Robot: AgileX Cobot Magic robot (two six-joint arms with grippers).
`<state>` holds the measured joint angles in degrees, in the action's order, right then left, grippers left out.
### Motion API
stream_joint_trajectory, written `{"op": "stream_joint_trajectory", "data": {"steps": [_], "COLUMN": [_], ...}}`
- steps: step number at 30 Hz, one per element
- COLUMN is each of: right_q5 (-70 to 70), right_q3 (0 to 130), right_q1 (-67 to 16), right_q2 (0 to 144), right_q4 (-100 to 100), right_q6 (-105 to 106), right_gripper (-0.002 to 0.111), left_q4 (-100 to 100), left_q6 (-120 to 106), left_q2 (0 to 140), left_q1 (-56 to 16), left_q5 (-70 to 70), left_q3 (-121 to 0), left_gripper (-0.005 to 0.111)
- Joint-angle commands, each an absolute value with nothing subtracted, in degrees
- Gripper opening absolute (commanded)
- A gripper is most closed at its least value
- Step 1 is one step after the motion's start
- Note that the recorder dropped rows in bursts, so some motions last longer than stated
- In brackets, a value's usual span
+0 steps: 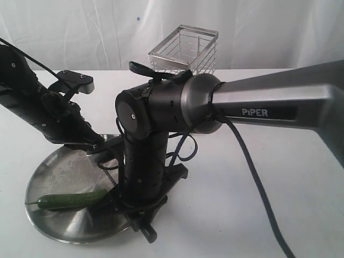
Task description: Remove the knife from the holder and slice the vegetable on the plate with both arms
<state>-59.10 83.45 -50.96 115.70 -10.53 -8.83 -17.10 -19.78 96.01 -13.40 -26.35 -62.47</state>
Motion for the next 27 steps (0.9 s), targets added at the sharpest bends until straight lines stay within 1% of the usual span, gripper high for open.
{"op": "stream_joint_trajectory", "data": {"steps": [1,5,15,20,24,27], "right_q5": [-55.5,-56.0,-59.2,-66.8,-65.6,-65.2], "right_q3": [85.2,83.4,74.3,67.7,66.6,66.6], "right_q1": [-50.1,-51.5,-55.7,-58.8,-61.9,-62.7], "right_q2": [114.4,111.1,102.9,99.5,98.3,98.9], "right_q4": [-10.5,-8.3,-5.3,-4.2,-4.4,-4.8], "right_q6": [-12.0,-15.3,-18.6,-18.2,-18.2,-18.2], "right_gripper": [0.000,0.000,0.000,0.000,0.000,0.000], "left_q4": [-19.5,-18.8,-18.8,-18.8,-18.8,-18.3], "left_q6": [-21.4,-21.4,-21.4,-21.4,-21.4,-21.4], "left_q2": [95.3,95.3,95.3,94.6,91.3,90.7], "left_q1": [-15.1,-15.0,-15.0,-15.0,-15.0,-15.0], "left_q5": [-34.9,-34.7,-35.3,-34.6,-32.1,-32.4], "left_q3": [-61.7,-61.7,-61.7,-61.7,-61.7,-61.7], "left_gripper": [0.029,0.029,0.029,0.029,0.029,0.029]}}
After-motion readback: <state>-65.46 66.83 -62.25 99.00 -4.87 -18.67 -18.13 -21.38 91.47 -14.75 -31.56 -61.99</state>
